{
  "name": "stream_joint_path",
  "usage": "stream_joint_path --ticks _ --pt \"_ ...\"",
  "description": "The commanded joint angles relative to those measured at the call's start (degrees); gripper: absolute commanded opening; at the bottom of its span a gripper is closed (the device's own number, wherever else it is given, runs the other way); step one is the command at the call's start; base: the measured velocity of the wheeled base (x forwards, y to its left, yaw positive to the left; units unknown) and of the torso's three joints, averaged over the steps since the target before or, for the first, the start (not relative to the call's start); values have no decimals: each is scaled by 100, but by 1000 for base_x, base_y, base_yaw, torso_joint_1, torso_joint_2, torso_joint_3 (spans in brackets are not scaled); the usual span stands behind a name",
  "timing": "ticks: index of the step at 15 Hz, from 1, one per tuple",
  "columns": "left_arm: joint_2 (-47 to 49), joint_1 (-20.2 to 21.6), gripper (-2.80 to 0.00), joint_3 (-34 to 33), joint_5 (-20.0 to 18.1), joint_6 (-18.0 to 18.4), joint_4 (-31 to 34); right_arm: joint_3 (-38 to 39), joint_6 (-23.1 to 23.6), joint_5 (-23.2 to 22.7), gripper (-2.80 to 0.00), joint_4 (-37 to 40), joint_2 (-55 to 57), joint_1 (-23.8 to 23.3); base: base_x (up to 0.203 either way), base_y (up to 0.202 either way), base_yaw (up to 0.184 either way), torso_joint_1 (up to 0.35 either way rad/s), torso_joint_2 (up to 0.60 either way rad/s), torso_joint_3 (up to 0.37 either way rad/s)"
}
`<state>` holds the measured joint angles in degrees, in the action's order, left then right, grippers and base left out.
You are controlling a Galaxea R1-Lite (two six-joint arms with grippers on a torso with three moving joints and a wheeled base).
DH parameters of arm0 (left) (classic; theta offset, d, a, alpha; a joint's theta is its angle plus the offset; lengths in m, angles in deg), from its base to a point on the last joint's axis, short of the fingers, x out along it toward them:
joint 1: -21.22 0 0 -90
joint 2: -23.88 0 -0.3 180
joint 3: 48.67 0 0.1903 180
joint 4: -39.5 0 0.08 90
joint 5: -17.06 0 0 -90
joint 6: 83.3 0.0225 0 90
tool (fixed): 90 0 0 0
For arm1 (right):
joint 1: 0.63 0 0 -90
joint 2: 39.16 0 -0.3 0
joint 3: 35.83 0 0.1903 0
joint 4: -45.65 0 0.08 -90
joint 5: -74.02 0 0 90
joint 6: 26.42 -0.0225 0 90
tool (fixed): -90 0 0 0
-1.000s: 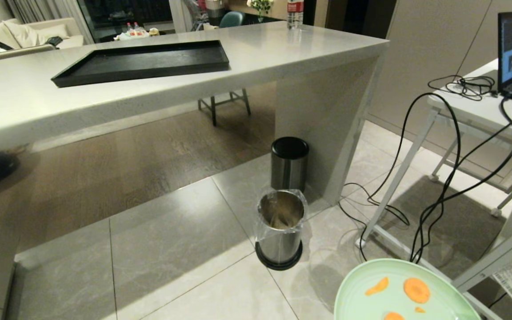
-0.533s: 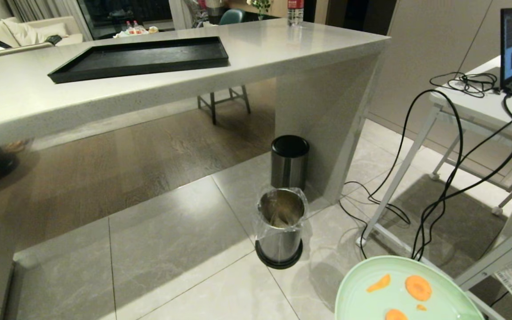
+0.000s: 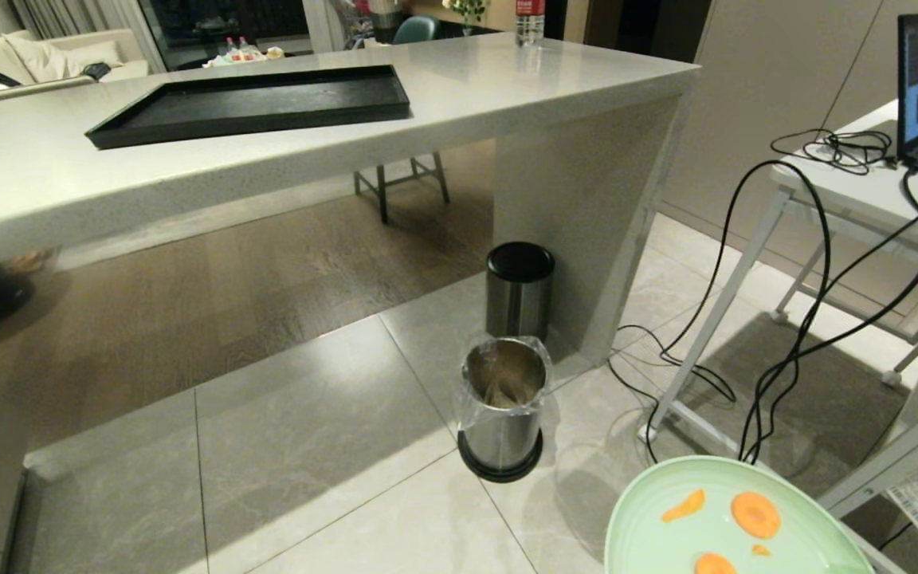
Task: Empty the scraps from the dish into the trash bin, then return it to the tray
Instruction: Move the plate over the trash can
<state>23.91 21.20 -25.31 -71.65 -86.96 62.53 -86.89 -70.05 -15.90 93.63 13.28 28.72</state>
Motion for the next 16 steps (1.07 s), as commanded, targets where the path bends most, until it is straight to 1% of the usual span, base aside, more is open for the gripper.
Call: stream_joint_path --ticks 1,12,16 --pt "6 -6 -280 0 3 -3 -2 57 -23 1 -280 35 -106 0 0 0 0 0 0 0" --pt "6 2 -280 0 3 -12 -2 98 -32 -7 -280 8 -129 0 0 0 0 0 0 0" --pt "6 -5 -280 0 3 -12 -2 100 -28 -7 -280 -18 -69 0 0 0 0 1 3 -146"
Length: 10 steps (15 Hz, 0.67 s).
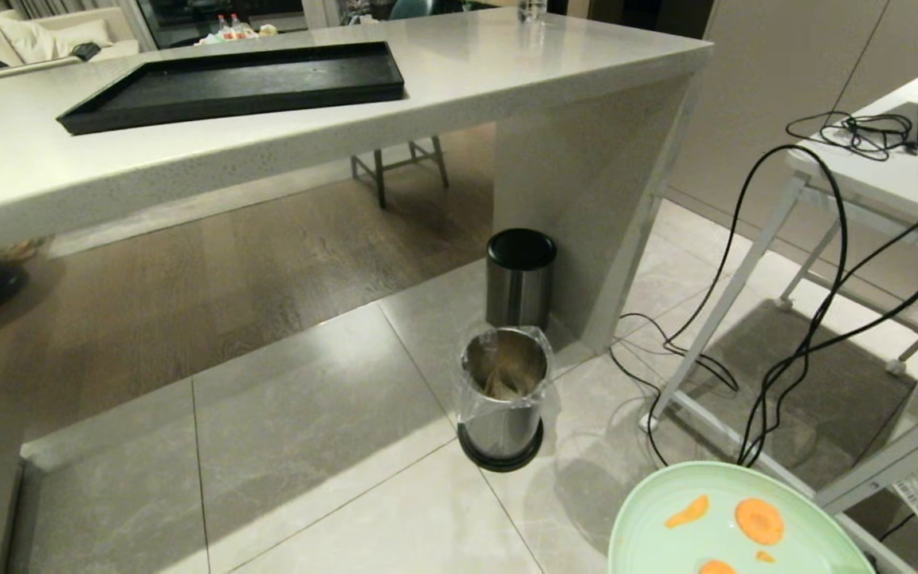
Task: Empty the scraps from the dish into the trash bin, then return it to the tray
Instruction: Move the plate over the trash can
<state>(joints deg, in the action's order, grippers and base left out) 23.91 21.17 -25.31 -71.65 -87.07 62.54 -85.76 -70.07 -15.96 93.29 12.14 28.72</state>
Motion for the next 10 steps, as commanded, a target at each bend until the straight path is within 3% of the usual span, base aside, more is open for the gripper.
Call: stream_joint_path --ticks 1,10 --pt "6 -1 -280 0 3 -1 -3 -33 -20 -2 -280 17 38 0 0 0 0 4 5 -187" --pt "6 -4 -280 0 3 -10 -3 -59 -38 288 -280 34 -6 -18 0 0 0 3 2 -195"
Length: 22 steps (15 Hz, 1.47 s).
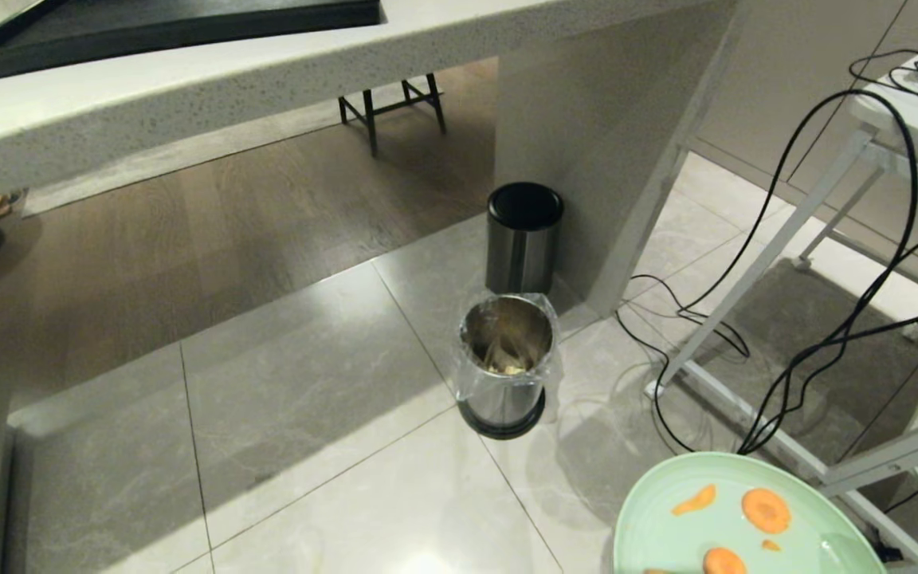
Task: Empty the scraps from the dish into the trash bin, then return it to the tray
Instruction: Move the plate over the trash can
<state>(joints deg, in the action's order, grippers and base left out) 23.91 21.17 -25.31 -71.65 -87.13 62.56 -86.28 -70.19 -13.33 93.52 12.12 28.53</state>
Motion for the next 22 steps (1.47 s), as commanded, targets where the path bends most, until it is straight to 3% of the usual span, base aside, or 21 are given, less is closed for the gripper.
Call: stream_joint_path --ticks 1,16,22 --pt "6 -3 -280 0 3 -4 -5 -16 -27 71 -280 10 -5 2 0 0 0 -1 -1 -195" --pt "6 0 -280 0 3 -13 -5 -274 17 447 -280 -204 4 -7 0 0 0 3 2 -197" --pt "3 -2 -280 0 3 -13 -5 -332 616 476 -280 -413 4 -14 0 0 0 2 1 -196"
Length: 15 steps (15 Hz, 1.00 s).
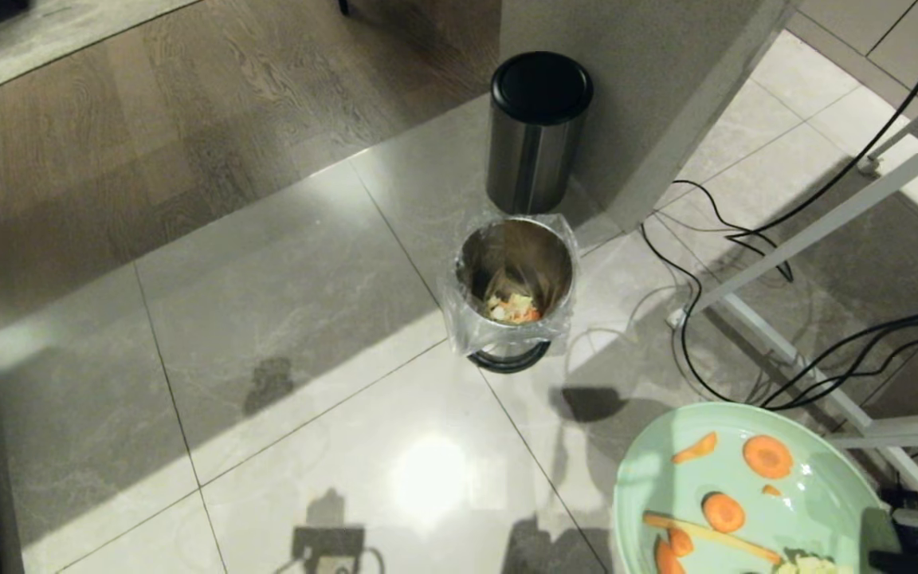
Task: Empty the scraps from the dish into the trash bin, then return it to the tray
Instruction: Move the plate over the trash can
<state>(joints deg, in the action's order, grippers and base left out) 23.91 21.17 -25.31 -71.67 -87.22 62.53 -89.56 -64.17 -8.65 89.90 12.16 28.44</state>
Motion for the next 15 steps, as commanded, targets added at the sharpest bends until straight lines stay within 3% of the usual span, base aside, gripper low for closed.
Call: stream_joint_path --ticks 1,9,15 --pt "6 -3 -280 0 4 -4 -2 -4 83 66 -280 -83 7 -2 0 0 0 -2 2 -193" --pt "6 4 -280 0 4 -4 -2 -101 330 94 -280 -154 27 -7 0 0 0 0 2 -192" --pt "6 5 -280 0 4 13 -2 -119 339 94 -280 -181 27 -7 0 0 0 3 0 -29"
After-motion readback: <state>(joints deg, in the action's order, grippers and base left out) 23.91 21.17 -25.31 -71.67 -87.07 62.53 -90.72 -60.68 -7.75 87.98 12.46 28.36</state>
